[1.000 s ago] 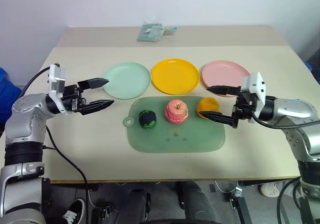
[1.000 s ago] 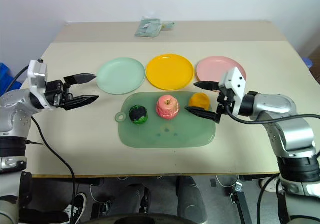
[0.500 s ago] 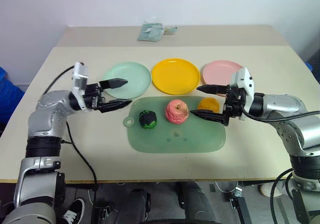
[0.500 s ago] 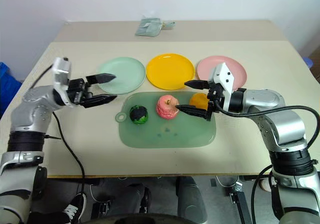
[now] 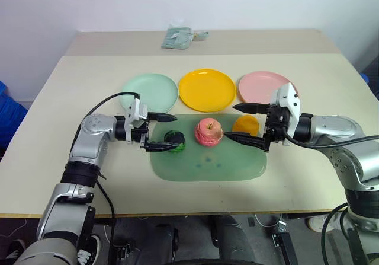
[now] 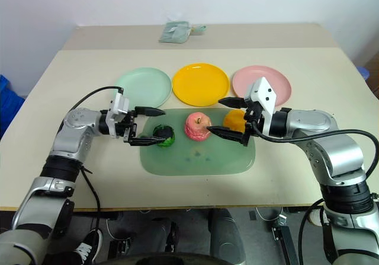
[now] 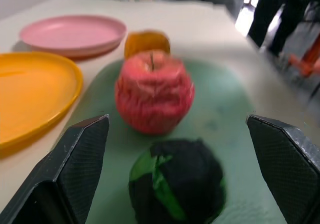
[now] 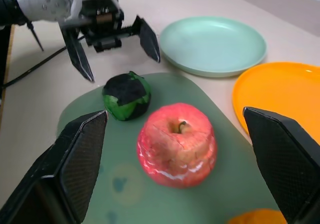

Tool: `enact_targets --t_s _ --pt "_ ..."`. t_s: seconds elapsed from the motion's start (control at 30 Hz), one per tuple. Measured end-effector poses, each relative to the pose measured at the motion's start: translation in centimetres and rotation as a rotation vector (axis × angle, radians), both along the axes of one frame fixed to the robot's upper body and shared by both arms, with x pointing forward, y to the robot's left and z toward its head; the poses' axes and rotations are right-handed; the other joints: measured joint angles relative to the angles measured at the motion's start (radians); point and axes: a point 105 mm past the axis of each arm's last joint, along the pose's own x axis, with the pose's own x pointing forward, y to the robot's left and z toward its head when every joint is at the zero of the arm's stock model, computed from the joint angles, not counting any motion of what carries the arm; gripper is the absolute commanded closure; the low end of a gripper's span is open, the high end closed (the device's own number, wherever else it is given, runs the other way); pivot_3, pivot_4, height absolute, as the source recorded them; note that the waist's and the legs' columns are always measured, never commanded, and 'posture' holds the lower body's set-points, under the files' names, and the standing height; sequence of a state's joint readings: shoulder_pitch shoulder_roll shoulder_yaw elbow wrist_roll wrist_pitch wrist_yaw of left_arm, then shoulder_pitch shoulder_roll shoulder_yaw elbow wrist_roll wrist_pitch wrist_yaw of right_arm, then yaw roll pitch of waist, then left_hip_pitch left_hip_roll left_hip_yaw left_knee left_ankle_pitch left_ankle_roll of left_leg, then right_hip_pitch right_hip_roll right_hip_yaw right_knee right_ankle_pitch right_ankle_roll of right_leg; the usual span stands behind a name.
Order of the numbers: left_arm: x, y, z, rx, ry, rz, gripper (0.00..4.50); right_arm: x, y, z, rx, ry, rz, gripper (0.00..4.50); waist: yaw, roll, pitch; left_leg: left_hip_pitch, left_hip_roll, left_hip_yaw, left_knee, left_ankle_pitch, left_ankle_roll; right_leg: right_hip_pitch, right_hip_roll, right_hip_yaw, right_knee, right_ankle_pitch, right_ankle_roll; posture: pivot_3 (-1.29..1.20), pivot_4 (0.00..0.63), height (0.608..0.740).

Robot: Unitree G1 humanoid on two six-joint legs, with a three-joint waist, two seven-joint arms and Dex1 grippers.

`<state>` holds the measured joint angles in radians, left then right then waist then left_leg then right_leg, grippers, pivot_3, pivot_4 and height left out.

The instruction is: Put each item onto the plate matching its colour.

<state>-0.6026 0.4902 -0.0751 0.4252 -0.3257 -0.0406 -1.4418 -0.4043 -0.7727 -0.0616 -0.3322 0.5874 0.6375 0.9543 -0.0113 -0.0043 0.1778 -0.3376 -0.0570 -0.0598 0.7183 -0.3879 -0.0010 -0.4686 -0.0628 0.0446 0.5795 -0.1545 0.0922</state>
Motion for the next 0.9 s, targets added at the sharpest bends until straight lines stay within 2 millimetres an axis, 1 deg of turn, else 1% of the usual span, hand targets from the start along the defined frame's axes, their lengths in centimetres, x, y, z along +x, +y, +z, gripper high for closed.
enact_targets --t_s 0.17,0.33,0.5,0.6,0.7,0.73,0.9 --pt "0.2 -0.6 -1.2 -0.002 0.001 0.007 0.0 0.2 -0.2 0.0 -0.012 -0.013 -0.022 0.07 0.001 0.0 0.0 0.0 0.0 0.0 0.0 0.0 0.0 0.0 0.0 0.0 0.0 0.0 0.0 0.0 0.15 0.74" --pt "0.5 -0.2 -2.6 0.026 0.026 0.031 0.0 0.3 -0.3 0.0 -0.021 -0.016 -0.029 0.07 0.001 0.0 0.0 0.0 0.0 0.0 0.0 0.0 0.001 0.0 0.0 0.0 0.0 0.0 0.0 0.0 0.15 0.74" --pt "0.4 -0.2 -3.4 0.023 0.054 0.026 0.0 0.3 -0.4 0.0 -0.026 -0.02 -0.035 0.07 0.001 0.0 0.0 0.0 0.0 0.0 0.0 0.0 0.001 0.0 0.0 0.0 0.0 0.0 0.0 0.0 0.15 0.74" --pt "0.3 -0.4 -3.7 0.02 0.077 0.015 0.87 0.4 -0.4 0.0 -0.026 -0.022 -0.039 0.0 0.001 0.0 0.0 0.0 0.0 0.0 0.0 -0.001 0.001 0.0 0.0 0.0 0.0 0.0 0.0 0.0 0.15 0.74" --pt "0.3 -0.5 -3.7 0.016 0.074 0.012 2.32 0.4 -0.4 0.0 -0.028 -0.023 -0.045 0.0 0.001 0.0 0.0 0.0 0.0 0.0 0.0 -0.001 0.001 0.0 0.0 0.0 0.0 0.0 0.0 0.0 0.15 0.74" --pt "0.3 -0.5 -3.7 0.014 0.07 0.013 2.65 0.4 -0.5 0.0 -0.029 -0.024 -0.046 0.0 0.001 0.0 0.0 0.0 0.0 0.0 0.0 -0.001 0.002 0.0 0.0 0.0 0.0 0.0 0.0 0.0 0.15 0.74" --pt "0.6 -0.6 -3.4 -0.001 0.046 0.036 2.65 0.5 -0.5 0.0 -0.033 -0.025 -0.05 0.0 0.001 0.0 0.0 0.0 0.0 0.0 0.0 -0.002 0.004 0.0 0.0 0.0 0.0 0.0 0.0 0.0 0.15 0.74"
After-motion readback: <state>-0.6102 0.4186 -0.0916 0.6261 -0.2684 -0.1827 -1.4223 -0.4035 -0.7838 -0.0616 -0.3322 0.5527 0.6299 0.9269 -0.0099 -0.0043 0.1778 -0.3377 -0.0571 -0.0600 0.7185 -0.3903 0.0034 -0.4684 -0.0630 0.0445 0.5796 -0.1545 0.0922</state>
